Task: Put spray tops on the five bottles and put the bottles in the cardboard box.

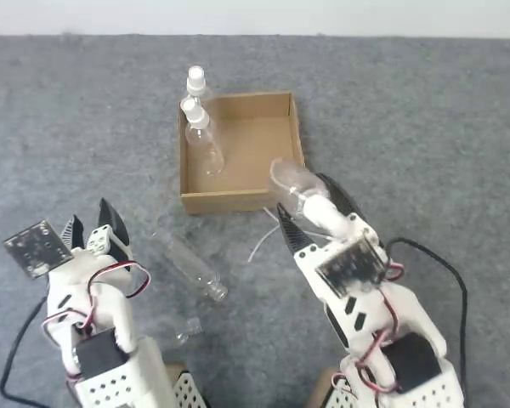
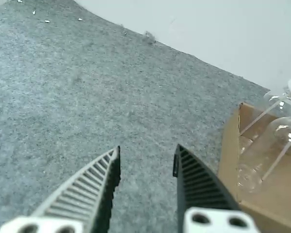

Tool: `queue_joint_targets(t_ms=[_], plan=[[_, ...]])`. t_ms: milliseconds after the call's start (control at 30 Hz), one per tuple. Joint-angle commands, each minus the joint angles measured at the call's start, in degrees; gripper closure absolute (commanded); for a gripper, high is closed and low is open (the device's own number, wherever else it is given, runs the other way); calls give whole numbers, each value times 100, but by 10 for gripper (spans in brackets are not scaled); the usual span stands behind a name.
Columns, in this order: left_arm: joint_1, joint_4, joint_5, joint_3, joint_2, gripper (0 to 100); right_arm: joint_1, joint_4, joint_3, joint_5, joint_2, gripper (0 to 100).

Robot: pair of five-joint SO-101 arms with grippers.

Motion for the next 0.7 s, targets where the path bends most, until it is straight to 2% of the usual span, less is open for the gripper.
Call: queue_joint_targets(t_ms=[0, 200, 367, 667], plan=[[-35, -202, -44, -57, -97, 830, -57, -154, -853, -9, 1156, 992], [-35, -202, -44, -57, -97, 830, -75, -418, -1248, -26, 1921, 992], [-44, -202, -44, -57, -97, 830, -374, -488, -1415, -18, 2246, 992], [-404, -202, -35, -57, -97, 830, -734, -444, -2215, -53, 3292, 992]])
